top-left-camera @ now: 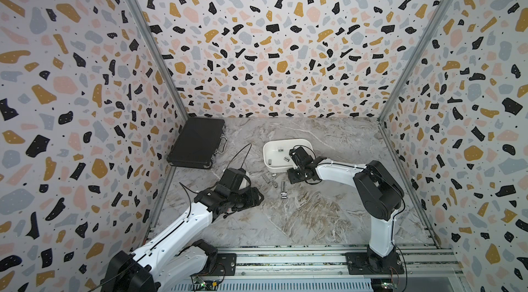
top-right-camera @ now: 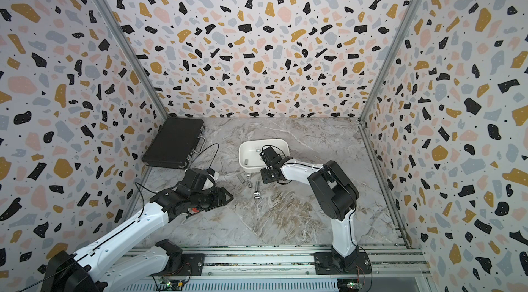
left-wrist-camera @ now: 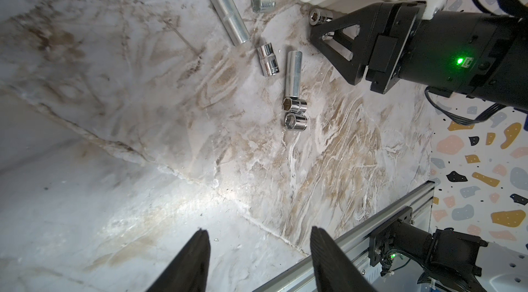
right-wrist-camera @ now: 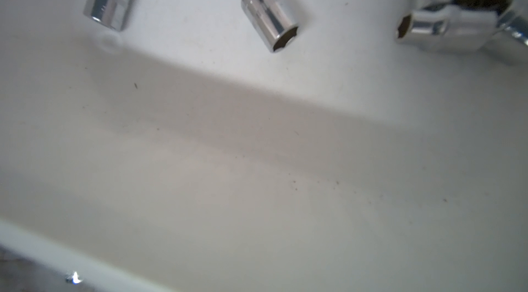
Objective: Put the socket on the desktop into the storage box
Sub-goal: Pick up the socket head at the center of the board.
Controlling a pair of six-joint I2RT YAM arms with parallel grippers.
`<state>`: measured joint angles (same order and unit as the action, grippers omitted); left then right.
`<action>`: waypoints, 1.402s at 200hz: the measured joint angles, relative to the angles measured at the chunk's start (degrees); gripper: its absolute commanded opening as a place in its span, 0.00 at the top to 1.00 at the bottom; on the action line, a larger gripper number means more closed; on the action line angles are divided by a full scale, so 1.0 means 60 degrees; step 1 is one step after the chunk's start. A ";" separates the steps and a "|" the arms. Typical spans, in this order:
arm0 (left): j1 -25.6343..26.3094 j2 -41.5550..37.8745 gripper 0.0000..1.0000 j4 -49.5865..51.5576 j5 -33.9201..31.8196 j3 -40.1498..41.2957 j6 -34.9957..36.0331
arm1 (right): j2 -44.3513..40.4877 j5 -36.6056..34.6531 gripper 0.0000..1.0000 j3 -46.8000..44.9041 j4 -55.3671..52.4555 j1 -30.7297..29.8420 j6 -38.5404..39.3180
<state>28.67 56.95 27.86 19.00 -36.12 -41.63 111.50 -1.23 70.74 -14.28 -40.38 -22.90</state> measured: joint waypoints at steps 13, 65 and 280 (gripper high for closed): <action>-0.0004 0.0000 0.40 -0.0004 0.0000 0.0000 -0.0004 | 0.0000 -0.0026 0.49 0.0004 -0.0004 -0.0007 -0.0015; 0.0000 0.0000 0.40 0.0000 0.0000 0.0000 -0.0004 | 0.0080 -0.0168 0.59 0.0066 -0.0004 -0.0022 -0.0084; 0.0000 0.0586 0.41 -0.0229 -0.0080 -0.0076 -0.0033 | -0.2146 -0.0047 0.68 -0.1086 0.0073 -0.0131 -0.0222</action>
<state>28.67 60.47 26.48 18.52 -36.58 -41.82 98.63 -1.52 64.23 -13.85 -41.17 -24.23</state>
